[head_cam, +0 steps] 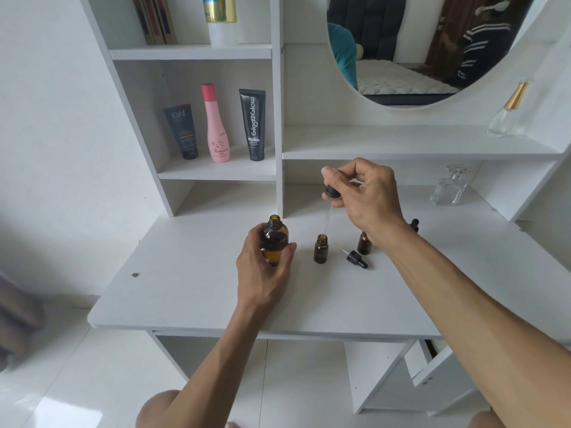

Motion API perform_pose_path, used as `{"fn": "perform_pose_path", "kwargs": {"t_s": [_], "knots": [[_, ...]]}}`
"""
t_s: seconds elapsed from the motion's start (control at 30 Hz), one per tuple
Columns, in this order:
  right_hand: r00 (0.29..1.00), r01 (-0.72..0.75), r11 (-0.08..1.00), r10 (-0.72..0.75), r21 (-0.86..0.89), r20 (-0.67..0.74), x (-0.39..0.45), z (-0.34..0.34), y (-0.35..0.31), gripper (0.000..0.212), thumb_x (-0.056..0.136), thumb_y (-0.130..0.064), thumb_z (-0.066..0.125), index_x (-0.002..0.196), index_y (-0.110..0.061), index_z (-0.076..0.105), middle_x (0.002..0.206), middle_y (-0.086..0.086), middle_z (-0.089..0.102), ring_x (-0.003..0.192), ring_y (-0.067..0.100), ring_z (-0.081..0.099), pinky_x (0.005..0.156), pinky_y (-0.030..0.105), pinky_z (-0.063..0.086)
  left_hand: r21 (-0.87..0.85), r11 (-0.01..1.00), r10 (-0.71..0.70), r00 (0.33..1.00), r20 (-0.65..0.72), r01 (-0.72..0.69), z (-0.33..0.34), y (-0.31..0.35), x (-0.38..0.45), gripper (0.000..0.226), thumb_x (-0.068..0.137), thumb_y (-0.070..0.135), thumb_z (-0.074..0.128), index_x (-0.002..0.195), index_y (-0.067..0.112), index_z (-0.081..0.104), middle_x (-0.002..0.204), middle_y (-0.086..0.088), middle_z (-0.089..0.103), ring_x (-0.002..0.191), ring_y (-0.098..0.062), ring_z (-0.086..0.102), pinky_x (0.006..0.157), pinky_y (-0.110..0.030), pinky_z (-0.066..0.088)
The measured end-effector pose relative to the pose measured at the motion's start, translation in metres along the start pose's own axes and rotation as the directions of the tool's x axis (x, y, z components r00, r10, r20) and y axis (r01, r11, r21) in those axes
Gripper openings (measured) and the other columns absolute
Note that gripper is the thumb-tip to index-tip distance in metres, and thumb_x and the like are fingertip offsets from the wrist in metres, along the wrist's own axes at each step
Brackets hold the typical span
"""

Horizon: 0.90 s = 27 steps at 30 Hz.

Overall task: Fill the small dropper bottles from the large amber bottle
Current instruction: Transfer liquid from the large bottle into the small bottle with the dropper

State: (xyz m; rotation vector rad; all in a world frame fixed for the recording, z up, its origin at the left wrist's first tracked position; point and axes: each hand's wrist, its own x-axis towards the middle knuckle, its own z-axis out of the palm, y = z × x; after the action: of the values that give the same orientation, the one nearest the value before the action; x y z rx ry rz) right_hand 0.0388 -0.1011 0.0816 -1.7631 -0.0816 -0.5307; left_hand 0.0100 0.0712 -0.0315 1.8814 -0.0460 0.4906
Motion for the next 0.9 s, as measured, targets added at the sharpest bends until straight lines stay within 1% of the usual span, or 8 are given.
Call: {"fn": "perform_pose_path", "kwargs": {"t_s": [0.13,0.3,0.47,0.57,0.63,0.73,0.8,0.9], "knots": [[1.0,-0.008,1.0,0.008,-0.008,0.004,0.0,0.0,0.001,0.024,0.09,-0.025,0.076,0.082,-0.004,0.068,0.081,0.008,0.072,0.062,0.017,0.075,0.057,0.024,0.058,-0.002,1.0,-0.003,1.0,-0.001,0.003,0.0,0.0,0.0,0.042,0.085,0.023,0.077,0.122,0.023,0.056,0.105,0.009,0.07,0.091,0.006,0.063,0.072,-0.003,0.042],[1.0,-0.009,1.0,0.01,-0.017,0.004,-0.001,0.001,0.003,0.026,0.089,-0.027,0.076,0.083,-0.003,0.069,0.081,0.01,0.073,0.064,0.018,0.075,0.059,0.027,0.06,-0.003,1.0,-0.002,1.0,-0.004,0.002,0.0,0.0,0.001,0.041,0.085,0.022,0.077,0.121,0.022,0.056,0.104,0.01,0.069,0.091,0.008,0.063,0.073,-0.004,0.043],[1.0,-0.015,1.0,0.015,-0.003,0.005,-0.002,0.001,0.002,0.023,0.089,-0.027,0.076,0.082,-0.005,0.069,0.083,0.013,0.073,0.064,0.018,0.075,0.058,0.023,0.057,-0.008,1.0,-0.005,1.0,-0.001,0.005,0.001,0.0,0.001,0.041,0.085,0.023,0.076,0.121,0.023,0.056,0.104,0.01,0.069,0.091,0.007,0.063,0.072,-0.004,0.043],[1.0,-0.016,1.0,0.016,0.003,0.006,-0.002,0.0,0.0,0.023,0.089,-0.027,0.077,0.082,-0.006,0.07,0.084,0.014,0.073,0.065,0.019,0.076,0.059,0.025,0.058,-0.012,1.0,-0.009,1.0,0.0,0.009,0.001,0.0,0.001,0.041,0.085,0.023,0.077,0.121,0.023,0.056,0.105,0.01,0.069,0.091,0.006,0.064,0.072,-0.003,0.042],[1.0,-0.02,0.999,0.02,0.033,-0.007,-0.003,-0.001,-0.004,0.022,0.088,-0.026,0.077,0.081,-0.007,0.07,0.084,0.014,0.073,0.066,0.02,0.076,0.06,0.027,0.059,-0.013,1.0,-0.009,1.0,0.001,0.009,0.001,0.0,0.001,0.041,0.085,0.023,0.076,0.121,0.023,0.056,0.104,0.009,0.07,0.09,0.006,0.064,0.072,-0.003,0.042],[0.999,0.006,0.997,-0.003,0.076,-0.037,-0.002,-0.003,-0.014,0.019,0.088,-0.029,0.078,0.08,-0.013,0.069,0.08,0.005,0.073,0.071,0.02,0.077,0.064,0.033,0.062,-0.012,1.0,-0.011,1.0,-0.001,0.011,0.001,0.001,0.001,0.041,0.085,0.023,0.076,0.121,0.024,0.056,0.104,0.01,0.069,0.09,0.007,0.063,0.072,-0.003,0.042],[0.998,0.04,0.995,-0.035,0.087,-0.052,-0.002,-0.002,-0.024,0.019,0.087,-0.032,0.078,0.081,-0.016,0.069,0.079,0.001,0.073,0.074,0.019,0.077,0.064,0.034,0.063,-0.011,1.0,-0.012,1.0,-0.002,0.012,0.001,0.0,0.001,0.041,0.085,0.023,0.076,0.121,0.024,0.056,0.104,0.01,0.069,0.091,0.007,0.063,0.072,-0.004,0.042],[0.997,0.053,0.98,-0.04,0.193,-0.069,-0.001,0.007,-0.04,0.019,0.088,-0.028,0.078,0.082,-0.013,0.069,0.078,0.001,0.071,0.073,0.021,0.077,0.064,0.033,0.062,-0.009,1.0,-0.01,1.0,-0.002,0.01,0.0,0.0,0.001,0.041,0.085,0.023,0.076,0.121,0.024,0.056,0.104,0.011,0.069,0.09,0.007,0.063,0.072,-0.004,0.042]]}}
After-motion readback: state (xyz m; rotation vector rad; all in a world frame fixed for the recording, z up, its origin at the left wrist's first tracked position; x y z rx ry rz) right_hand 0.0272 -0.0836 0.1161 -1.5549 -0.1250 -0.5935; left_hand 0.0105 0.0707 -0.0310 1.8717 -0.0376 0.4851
